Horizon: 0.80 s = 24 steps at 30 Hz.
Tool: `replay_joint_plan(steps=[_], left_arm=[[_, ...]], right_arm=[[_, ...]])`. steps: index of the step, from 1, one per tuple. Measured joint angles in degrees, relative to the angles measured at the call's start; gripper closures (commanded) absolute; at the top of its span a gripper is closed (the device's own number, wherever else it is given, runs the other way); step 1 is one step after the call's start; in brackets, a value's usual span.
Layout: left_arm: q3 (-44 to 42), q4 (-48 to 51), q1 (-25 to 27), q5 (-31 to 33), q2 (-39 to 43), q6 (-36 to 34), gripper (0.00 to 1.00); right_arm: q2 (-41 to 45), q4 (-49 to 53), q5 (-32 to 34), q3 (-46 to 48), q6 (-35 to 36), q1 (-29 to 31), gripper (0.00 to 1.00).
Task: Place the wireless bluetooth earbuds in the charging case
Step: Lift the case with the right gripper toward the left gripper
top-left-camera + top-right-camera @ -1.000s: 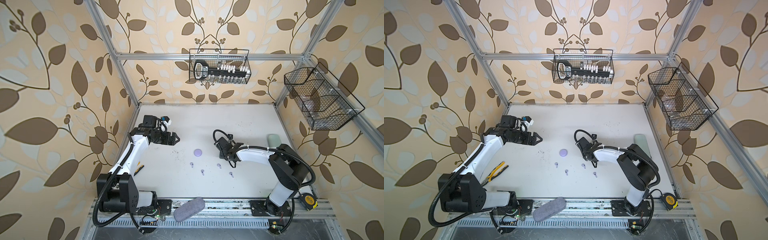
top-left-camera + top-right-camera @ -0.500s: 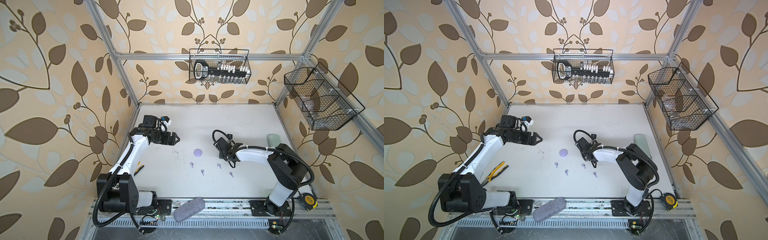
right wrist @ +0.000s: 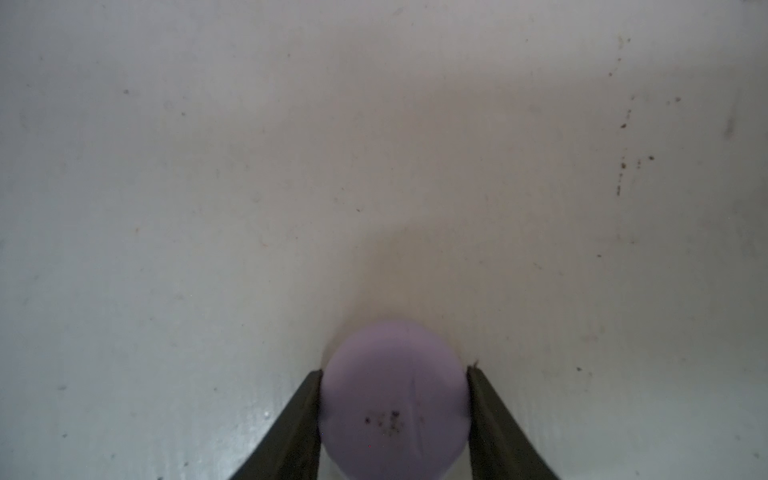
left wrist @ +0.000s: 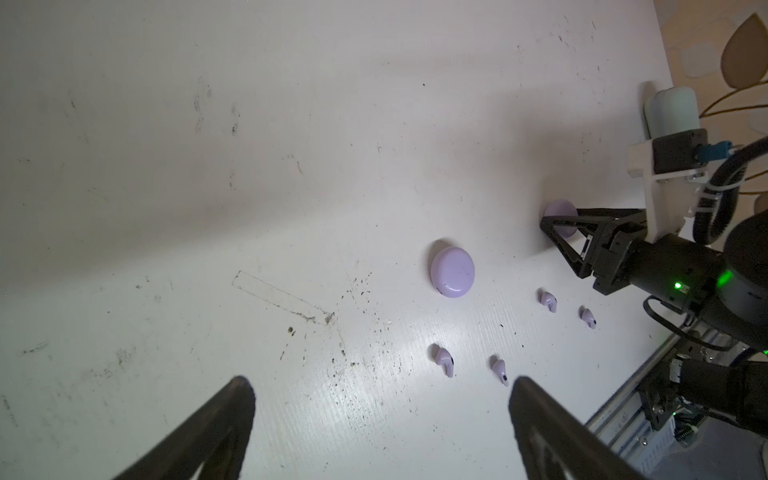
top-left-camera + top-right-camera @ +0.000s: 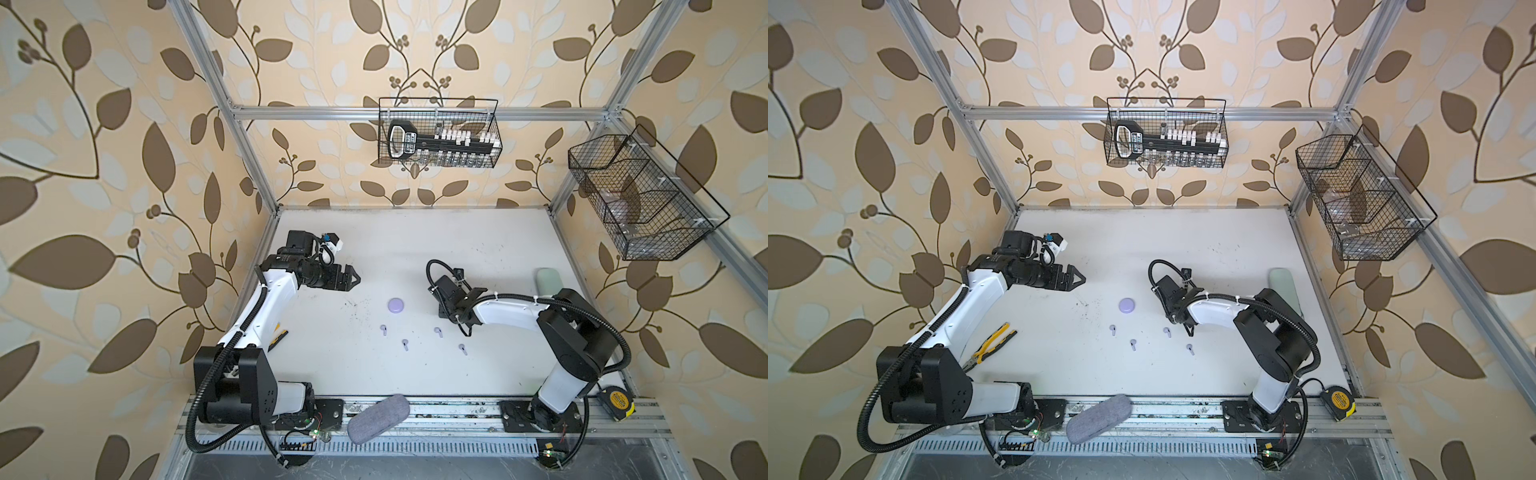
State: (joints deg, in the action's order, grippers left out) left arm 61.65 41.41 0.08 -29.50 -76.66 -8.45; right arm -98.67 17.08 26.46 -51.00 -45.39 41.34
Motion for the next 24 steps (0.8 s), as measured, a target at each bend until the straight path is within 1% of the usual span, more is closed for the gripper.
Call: replay_joint_plan(steps=[1, 4, 6, 13, 20, 24], left_arm=[[0.2, 0.5, 0.0, 0.0, 0.0, -0.1, 0.04], [1.3, 1.7, 0.0, -0.2, -0.1, -0.4, 0.03], [2.3, 2.6, 0.0, -0.6, -0.2, -0.7, 0.04], [4.6, 5.9, 1.1, -2.5, -0.4, -2.3, 0.04], [7.2, 10.8, 1.9, -6.5, -0.4, -4.6, 0.05], [8.4, 13.4, 2.4, -8.9, -0.4, -5.4, 0.06]], right_arm=[[0.5, -0.3, -0.2, 0.5, 0.7, 0.3, 0.64], [1.9, -0.9, -0.6, 1.2, 2.9, 1.4, 0.7], [3.3, -1.6, -0.6, 1.6, 4.4, 2.3, 0.72], [10.1, -4.9, -0.7, 3.6, 10.3, 5.5, 0.72], [16.9, -9.4, -1.8, 3.8, 18.5, 11.8, 0.72], [19.3, -11.4, -2.3, 3.7, 22.2, 14.9, 0.71]])
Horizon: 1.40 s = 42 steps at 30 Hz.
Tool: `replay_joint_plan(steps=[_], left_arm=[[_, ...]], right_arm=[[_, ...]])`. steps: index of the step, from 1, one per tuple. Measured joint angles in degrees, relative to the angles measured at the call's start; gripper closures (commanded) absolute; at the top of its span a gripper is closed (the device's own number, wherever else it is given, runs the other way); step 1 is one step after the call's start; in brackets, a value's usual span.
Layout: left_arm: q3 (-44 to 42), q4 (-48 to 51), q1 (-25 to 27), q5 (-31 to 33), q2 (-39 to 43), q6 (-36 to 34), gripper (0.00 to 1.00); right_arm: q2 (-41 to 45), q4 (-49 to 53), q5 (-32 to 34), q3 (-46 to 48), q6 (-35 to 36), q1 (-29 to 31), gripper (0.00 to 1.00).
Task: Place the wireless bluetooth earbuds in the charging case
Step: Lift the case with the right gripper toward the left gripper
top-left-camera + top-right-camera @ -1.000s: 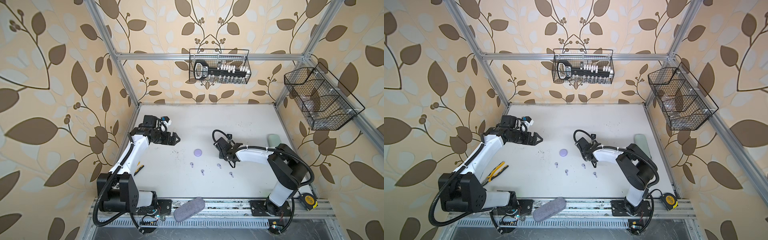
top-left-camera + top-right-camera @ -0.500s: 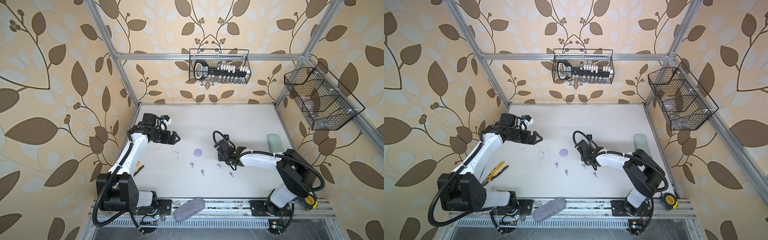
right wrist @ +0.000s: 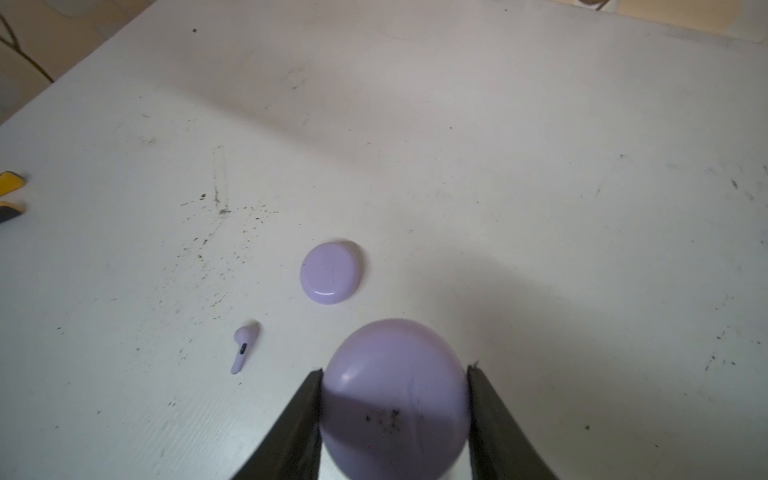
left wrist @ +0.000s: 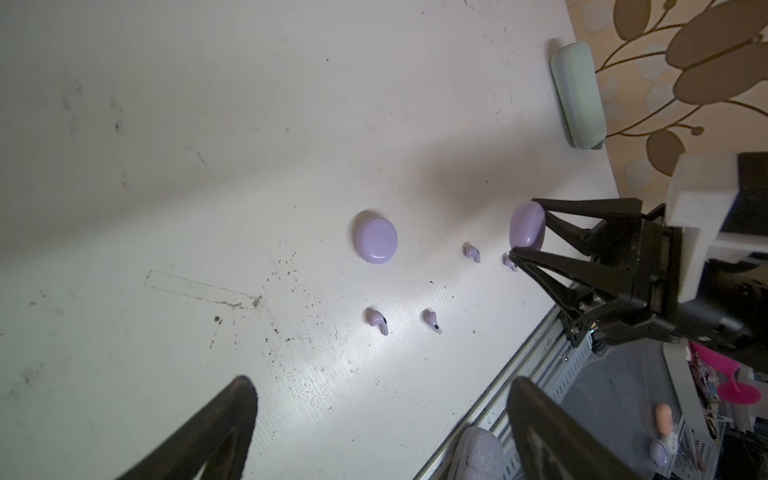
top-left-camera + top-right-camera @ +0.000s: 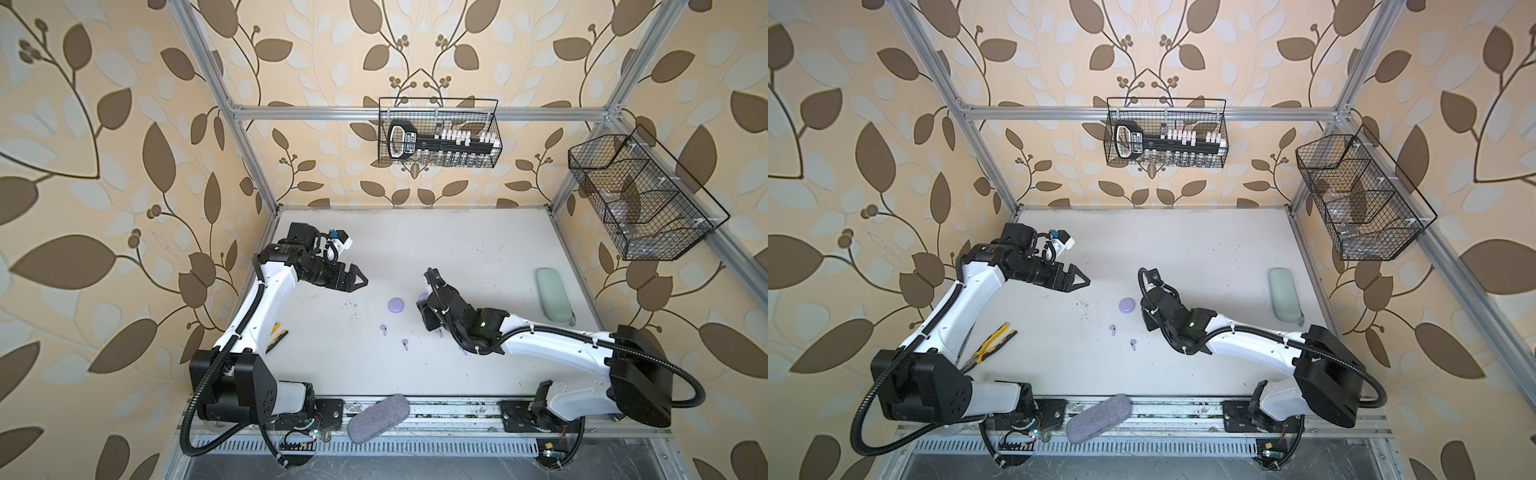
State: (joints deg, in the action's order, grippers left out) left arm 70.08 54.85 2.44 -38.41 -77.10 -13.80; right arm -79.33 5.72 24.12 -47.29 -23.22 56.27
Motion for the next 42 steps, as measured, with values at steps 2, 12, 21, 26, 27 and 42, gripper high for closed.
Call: replay_joint_plan(steps=[2, 12, 21, 26, 27, 42], left_arm=[[0.6, 1.4, 0.3, -1.5, 0.0, -0.6, 0.06], [1.5, 6.5, 2.6, -8.5, 0.0, -3.4, 0.18], [1.5, 10.5, 3.3, -15.4, -0.9, -6.4, 0.28], [1.6, 13.1, 3.3, -18.6, -2.0, -9.0, 0.29], [1.6, 13.8, 3.3, -19.1, -2.2, -9.7, 0.29], [1.6, 18.1, 5.9, -21.6, -3.0, -13.7, 0.3]], right_arm=[[0.3, -0.4, -0.3, -0.3, 1.6, 1.4, 0.71], [0.3, -1.3, -1.5, -5.9, 5.9, 8.0, 0.72], [0.3, -3.4, -2.6, -7.3, 7.3, 11.7, 0.72], [0.3, -3.8, -3.0, -7.4, 7.9, 12.4, 0.72], [0.3, -3.8, -3.0, -7.4, 8.0, 12.4, 0.72], [-0.3, -3.8, -4.4, -12.2, 10.3, 12.6, 0.72]])
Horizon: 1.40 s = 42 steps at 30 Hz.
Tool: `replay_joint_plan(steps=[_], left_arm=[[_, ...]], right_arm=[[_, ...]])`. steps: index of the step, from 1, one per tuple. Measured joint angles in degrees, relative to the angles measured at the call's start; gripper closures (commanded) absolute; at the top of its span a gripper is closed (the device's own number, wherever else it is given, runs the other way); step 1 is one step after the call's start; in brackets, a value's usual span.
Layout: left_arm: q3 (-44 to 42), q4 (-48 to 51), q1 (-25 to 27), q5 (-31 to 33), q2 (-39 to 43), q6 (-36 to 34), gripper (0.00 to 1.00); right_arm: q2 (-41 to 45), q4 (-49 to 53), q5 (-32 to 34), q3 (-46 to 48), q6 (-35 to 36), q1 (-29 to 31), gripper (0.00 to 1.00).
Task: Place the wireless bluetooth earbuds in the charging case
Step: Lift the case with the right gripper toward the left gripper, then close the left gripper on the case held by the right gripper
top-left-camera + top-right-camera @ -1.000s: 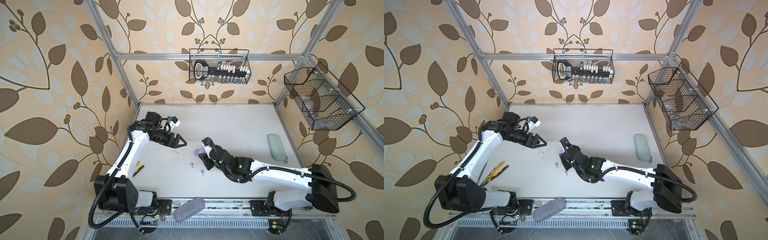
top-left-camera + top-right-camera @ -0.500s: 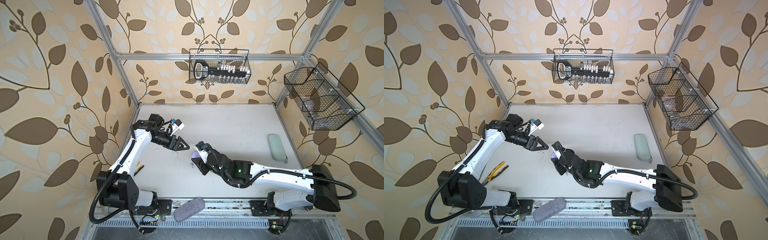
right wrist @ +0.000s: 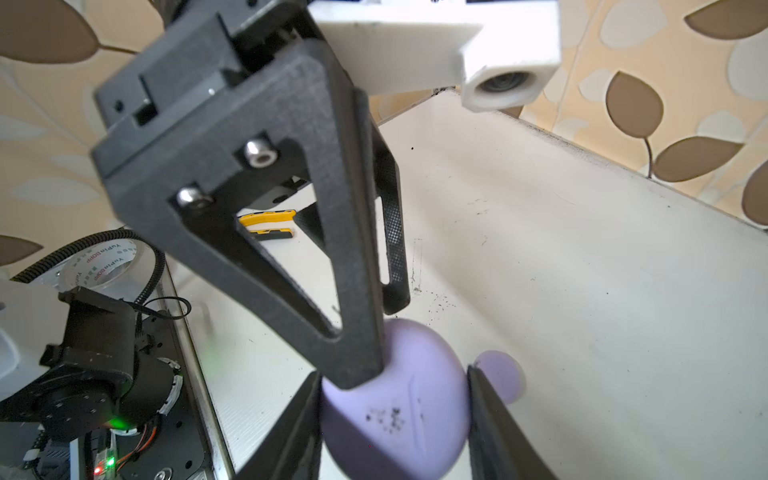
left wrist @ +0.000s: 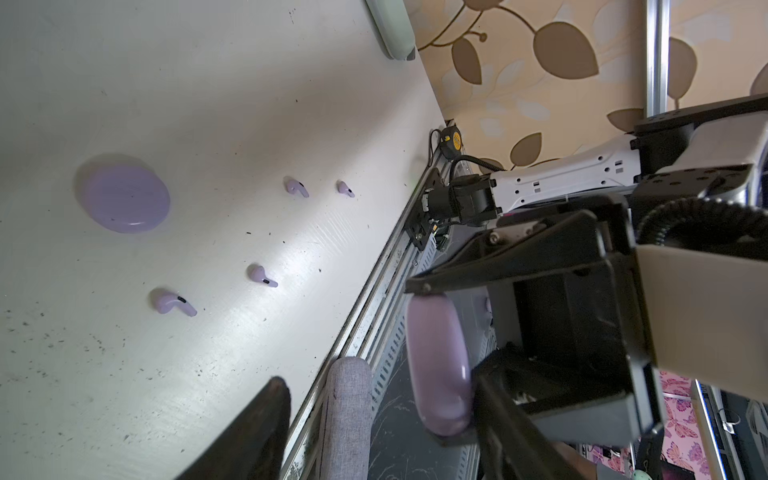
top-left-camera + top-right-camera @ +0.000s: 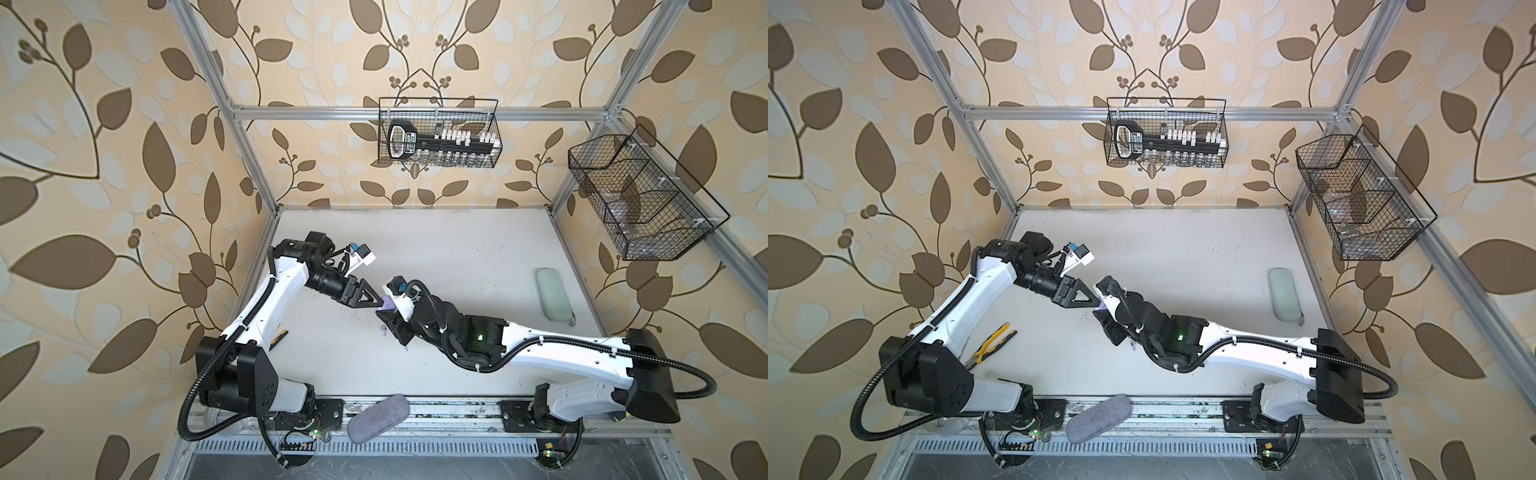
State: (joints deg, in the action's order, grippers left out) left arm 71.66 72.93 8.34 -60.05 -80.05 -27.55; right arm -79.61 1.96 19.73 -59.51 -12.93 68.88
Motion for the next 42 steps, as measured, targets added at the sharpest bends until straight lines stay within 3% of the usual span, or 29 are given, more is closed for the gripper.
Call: replay_joint_plan(steps=[10, 15, 42], left_arm=[[0.0, 1.5, 0.4, -0.1, -0.4, -1.9, 0.41], [0.0, 2.4, 1.5, -0.2, -0.5, -3.0, 0.53], [0.0, 2.3, 2.6, -0.4, -0.7, -5.0, 0.66]], right_arm=[[-1.4, 0.1, -0.8, -0.7, 0.7, -0.3, 0.72], [-1.5, 0.1, -1.4, -0.7, 0.8, -0.7, 0.72], [-3.3, 1.0, -2.9, -2.1, 1.9, -1.4, 0.74]])
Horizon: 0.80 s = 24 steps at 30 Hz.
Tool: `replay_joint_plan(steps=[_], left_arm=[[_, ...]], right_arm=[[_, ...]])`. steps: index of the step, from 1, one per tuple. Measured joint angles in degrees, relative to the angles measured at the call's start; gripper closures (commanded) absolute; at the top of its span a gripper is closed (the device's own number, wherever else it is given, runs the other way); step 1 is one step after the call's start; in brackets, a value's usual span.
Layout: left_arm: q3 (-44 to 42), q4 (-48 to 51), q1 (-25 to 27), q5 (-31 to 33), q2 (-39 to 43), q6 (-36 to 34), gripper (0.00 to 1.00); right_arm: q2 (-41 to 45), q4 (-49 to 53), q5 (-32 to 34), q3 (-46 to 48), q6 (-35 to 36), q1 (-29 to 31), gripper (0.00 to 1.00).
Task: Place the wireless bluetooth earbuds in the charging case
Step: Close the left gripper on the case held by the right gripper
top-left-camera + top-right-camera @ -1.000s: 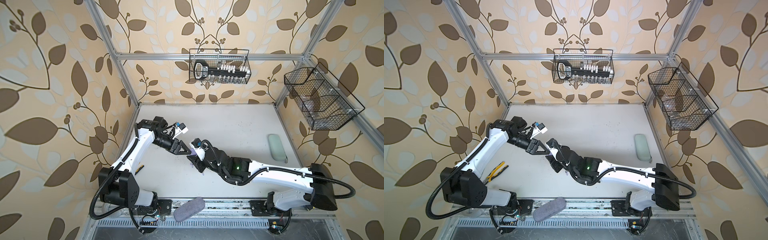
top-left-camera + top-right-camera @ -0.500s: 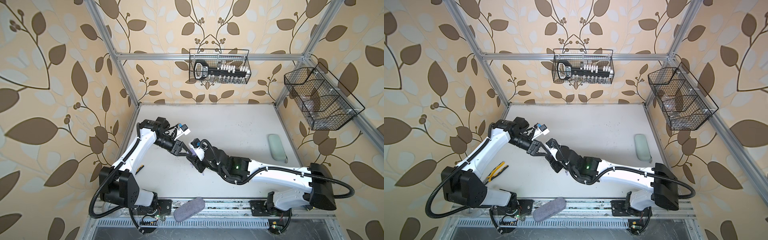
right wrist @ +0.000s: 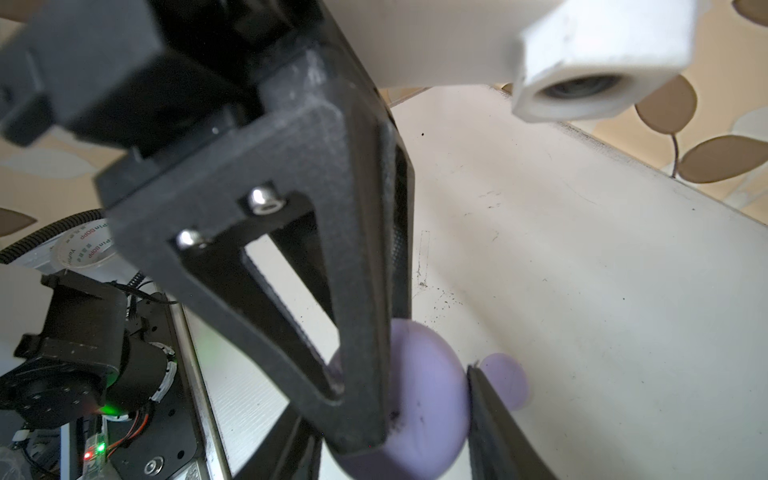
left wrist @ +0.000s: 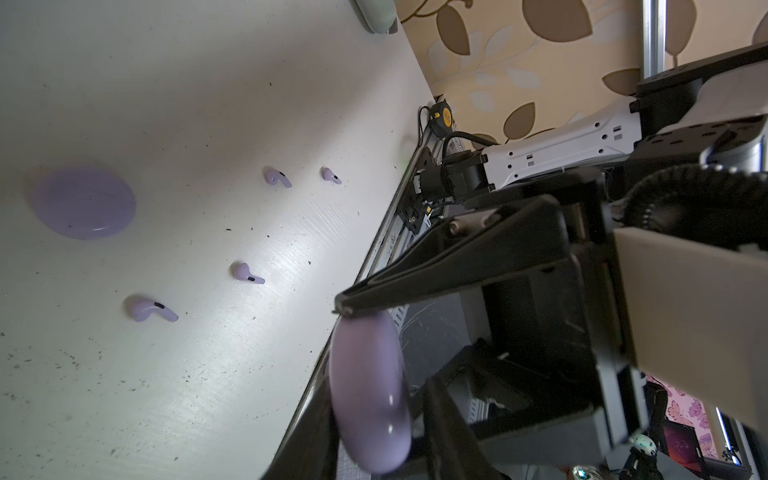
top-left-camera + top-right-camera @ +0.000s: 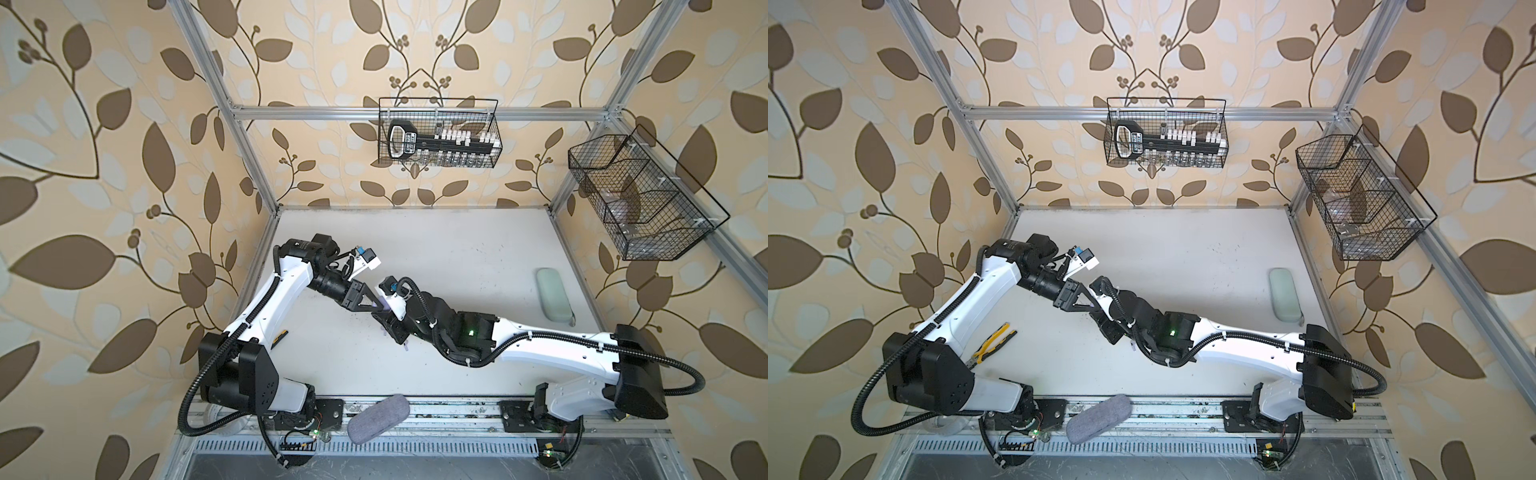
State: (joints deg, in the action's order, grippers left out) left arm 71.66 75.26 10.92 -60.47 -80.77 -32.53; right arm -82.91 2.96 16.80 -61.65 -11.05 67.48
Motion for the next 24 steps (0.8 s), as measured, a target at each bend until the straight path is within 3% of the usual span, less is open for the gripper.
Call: replay_joint_plan(steps=[24], left_arm=[[0.0, -1.2, 0.4, 0.7, -1.2, 1.2, 0.73]], right_arm=[[-0.8, 0.7, 1.7, -0.3, 1.9, -0.1, 0.74]])
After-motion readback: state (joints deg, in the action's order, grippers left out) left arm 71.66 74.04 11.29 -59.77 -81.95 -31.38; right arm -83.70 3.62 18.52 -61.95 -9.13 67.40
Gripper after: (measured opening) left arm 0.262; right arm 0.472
